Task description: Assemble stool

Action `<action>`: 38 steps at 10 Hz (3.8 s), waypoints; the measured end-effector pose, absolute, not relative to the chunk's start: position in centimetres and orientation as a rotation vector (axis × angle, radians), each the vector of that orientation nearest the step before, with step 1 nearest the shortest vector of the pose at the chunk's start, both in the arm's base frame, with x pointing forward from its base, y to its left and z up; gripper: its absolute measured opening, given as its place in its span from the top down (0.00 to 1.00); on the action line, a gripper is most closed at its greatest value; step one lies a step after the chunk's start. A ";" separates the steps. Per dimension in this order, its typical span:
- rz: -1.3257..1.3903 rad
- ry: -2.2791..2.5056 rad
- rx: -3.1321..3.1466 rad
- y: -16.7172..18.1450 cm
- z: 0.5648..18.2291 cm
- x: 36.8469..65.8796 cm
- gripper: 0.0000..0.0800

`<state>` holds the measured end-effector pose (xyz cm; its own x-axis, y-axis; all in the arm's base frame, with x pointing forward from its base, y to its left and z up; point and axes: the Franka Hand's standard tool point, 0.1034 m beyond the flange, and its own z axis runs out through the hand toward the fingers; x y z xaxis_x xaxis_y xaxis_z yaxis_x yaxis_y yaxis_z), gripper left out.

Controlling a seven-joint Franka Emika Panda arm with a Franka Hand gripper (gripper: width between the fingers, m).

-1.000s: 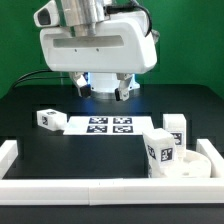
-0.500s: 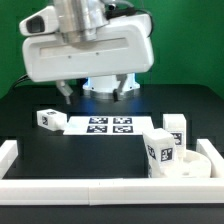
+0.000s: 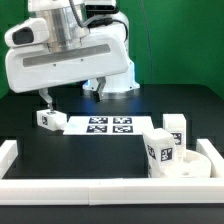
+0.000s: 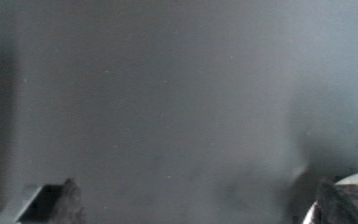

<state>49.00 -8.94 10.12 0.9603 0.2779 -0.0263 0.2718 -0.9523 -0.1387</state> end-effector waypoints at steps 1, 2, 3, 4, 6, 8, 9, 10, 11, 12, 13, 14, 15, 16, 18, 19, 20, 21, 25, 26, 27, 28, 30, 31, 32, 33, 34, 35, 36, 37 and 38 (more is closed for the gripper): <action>0.063 -0.507 -2.962 -9.0 10.1 49.0 0.19; 0.062 -0.561 -2.953 -9.1 9.9 48.8 0.19; 0.072 -0.643 -2.953 -9.7 9.1 47.5 0.19; 0.116 -0.720 -2.957 -10.4 8.5 46.0 0.19; 0.168 -0.854 -2.953 -11.0 7.6 43.9 0.19; 0.165 -0.853 -2.954 -11.0 7.7 44.1 0.19; 0.166 -0.852 -2.954 -11.0 7.7 44.0 0.19; 0.175 -0.843 -2.956 -11.3 7.4 43.7 0.19; 0.211 -0.811 -2.962 -12.0 6.5 42.8 0.19; 0.244 -0.779 -3.004 -12.9 5.9 41.8 0.19; 0.278 -0.704 -3.028 -13.1 5.6 41.0 0.19; 0.287 -0.679 -3.031 -13.1 5.6 40.9 0.19; 0.285 -0.690 -3.027 -13.1 5.6 41.0 0.19; 0.286 -0.689 -3.027 -13.1 5.6 40.9 0.19; 0.289 -0.688 -3.027 -13.1 5.5 40.8 0.19; 0.311 -0.664 -3.035 -13.2 4.9 40.0 0.19; 0.348 -0.623 -3.040 -13.3 4.2 38.6 0.19; 0.393 -0.558 -3.051 -13.0 3.8 37.7 0.19; 0.430 -0.526 -3.046 -12.5 3.7 37.2 0.19; 0.430 -0.526 -3.046 -12.5 3.7 37.2 0.19; 0.430 -0.526 -3.046 -12.5 3.7 37.2 0.19; 0.432 -0.525 -3.046 -12.5 3.7 37.2 0.19; 0.529 -0.555 -3.029 -13.4 3.1 36.2 0.19; 0.558 -0.565 -3.037 -13.9 3.4 36.2 0.19; 0.580 -0.581 -3.047 -14.0 3.3 35.9 0.19; 0.597 -0.571 -3.044 -13.7 3.1 35.2 0.19; 0.596 -0.580 -3.036 -13.6 2.8 34.6 0.19; 0.595 -0.582 -3.033 -13.7 2.4 33.9 0.19; 0.607 -0.586 -3.028 -13.8 2.1 33.5 0.19; 0.598 -0.597 -3.028 -14.0 2.2 33.6 0.19; 0.596 -0.620 -3.021 -14.5 2.0 33.3 0.19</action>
Offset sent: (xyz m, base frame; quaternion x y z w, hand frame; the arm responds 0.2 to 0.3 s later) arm -0.0528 -0.0333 -0.0170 -0.0575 -0.0550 -0.1098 0.9908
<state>33.26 -14.50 2.03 0.8499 0.3799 -0.3651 0.3796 -0.9221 -0.0757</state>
